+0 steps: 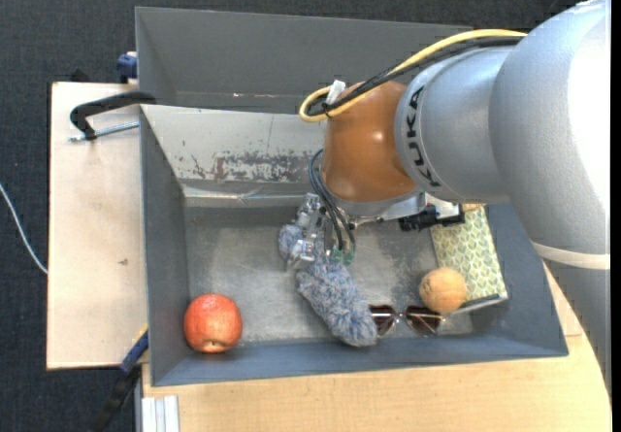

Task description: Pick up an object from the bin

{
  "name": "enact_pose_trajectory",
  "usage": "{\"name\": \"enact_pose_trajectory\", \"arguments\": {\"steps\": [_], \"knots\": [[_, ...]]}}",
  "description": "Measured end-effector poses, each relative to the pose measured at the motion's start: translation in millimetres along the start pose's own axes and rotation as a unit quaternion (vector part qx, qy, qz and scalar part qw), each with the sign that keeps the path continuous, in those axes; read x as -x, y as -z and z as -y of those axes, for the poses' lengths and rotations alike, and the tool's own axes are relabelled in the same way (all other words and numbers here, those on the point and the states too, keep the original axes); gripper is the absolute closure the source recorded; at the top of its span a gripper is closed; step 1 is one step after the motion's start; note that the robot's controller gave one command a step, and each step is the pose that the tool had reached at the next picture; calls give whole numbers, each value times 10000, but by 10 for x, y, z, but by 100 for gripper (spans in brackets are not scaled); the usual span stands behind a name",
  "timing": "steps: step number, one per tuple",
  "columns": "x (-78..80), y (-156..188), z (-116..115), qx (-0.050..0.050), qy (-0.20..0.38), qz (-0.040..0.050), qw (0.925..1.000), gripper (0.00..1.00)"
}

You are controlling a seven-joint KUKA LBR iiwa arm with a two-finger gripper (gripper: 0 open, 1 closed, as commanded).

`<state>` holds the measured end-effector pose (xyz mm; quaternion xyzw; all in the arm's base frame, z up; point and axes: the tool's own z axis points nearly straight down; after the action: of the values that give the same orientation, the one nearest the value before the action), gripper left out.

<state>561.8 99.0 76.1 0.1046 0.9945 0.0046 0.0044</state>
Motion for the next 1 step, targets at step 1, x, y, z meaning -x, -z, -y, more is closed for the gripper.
{"name": "enact_pose_trajectory", "arguments": {"steps": [1], "knots": [[90,1142,21,-35,-334,-19,9994,100]]}}
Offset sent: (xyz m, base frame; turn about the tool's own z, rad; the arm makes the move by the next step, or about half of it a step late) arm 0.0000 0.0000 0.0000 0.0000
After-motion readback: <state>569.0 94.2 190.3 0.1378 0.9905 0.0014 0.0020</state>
